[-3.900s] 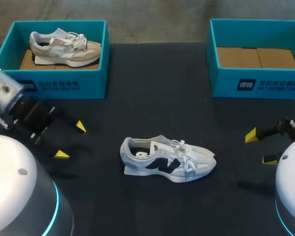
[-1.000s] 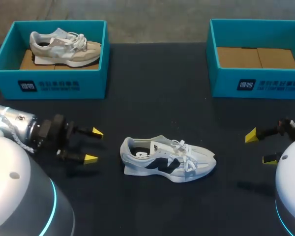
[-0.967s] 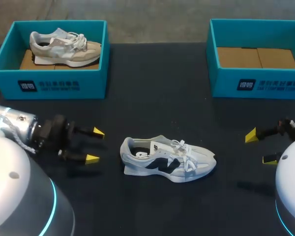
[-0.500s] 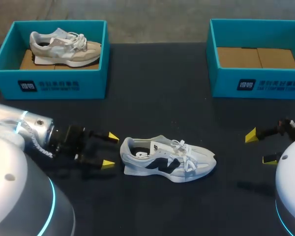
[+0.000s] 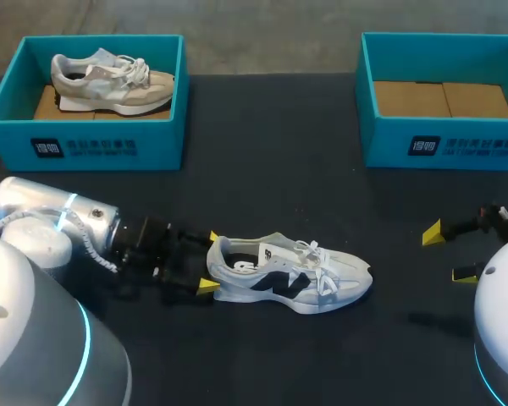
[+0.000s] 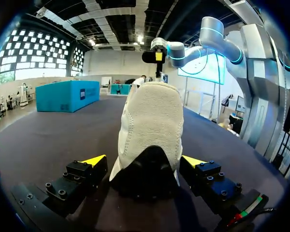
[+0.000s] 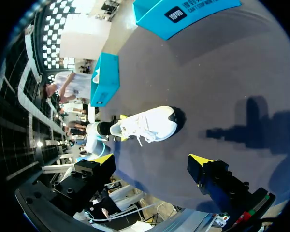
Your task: Take the shoe out of the shoebox, open the shoe tongue, remove and reinsert the insole, then place the shoe into the shoebox
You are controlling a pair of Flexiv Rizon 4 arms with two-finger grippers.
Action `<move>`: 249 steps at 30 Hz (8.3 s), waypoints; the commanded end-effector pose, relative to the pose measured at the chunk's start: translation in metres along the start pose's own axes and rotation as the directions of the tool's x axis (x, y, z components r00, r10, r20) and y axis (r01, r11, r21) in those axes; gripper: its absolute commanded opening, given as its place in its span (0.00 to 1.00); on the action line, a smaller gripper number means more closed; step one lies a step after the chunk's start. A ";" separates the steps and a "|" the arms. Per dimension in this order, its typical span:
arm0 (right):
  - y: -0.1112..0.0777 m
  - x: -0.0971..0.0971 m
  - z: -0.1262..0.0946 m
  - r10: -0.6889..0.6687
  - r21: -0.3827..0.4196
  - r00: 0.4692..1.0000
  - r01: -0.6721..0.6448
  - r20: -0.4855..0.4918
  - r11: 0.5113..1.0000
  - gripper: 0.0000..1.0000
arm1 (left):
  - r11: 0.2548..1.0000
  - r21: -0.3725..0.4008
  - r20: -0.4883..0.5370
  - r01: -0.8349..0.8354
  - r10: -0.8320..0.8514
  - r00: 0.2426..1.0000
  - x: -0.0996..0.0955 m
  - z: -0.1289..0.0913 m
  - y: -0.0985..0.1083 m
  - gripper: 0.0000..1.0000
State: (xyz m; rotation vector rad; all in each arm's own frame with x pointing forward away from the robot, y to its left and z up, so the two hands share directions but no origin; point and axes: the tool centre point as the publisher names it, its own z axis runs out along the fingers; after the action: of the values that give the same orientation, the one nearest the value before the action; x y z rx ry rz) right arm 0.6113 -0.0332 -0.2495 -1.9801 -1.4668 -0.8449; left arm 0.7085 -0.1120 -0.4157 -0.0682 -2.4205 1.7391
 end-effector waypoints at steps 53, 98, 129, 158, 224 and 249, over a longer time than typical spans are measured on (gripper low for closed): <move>-0.002 0.000 0.000 0.001 -0.003 1.000 -0.001 0.003 1.000 1.00 | 1.000 0.027 -0.060 -0.011 0.013 0.998 -0.004 0.054 -0.002 0.00; 0.031 0.123 0.085 -0.144 -0.016 0.812 0.186 0.566 0.982 1.00 | 1.000 0.027 -0.060 -0.011 0.013 0.998 -0.004 0.054 -0.002 0.00; 0.030 0.148 0.165 -0.111 0.047 0.496 0.141 0.861 0.989 1.00 | 1.000 0.027 -0.060 -0.011 0.013 0.998 -0.004 0.054 -0.002 0.00; -0.006 0.147 0.226 0.021 -0.069 0.270 0.167 0.962 0.984 1.00 | 1.000 0.027 -0.060 -0.011 0.013 0.998 -0.004 0.054 -0.002 0.00; 0.023 0.088 0.224 0.329 -0.331 0.035 0.128 0.944 0.935 1.00 | 1.000 0.027 -0.060 -0.011 0.013 0.998 -0.004 0.054 -0.002 0.00; 0.025 0.081 0.190 0.282 -0.300 0.170 0.092 0.944 0.950 1.00 | 1.000 0.027 -0.060 -0.011 0.013 0.998 -0.004 0.054 -0.002 0.00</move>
State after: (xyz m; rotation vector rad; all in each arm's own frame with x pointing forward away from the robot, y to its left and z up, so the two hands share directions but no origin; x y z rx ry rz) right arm 0.6885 0.1552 -0.3142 -2.4035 -2.4330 0.8861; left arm 0.7032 -0.1640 -0.4288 -0.1327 -2.3559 1.7496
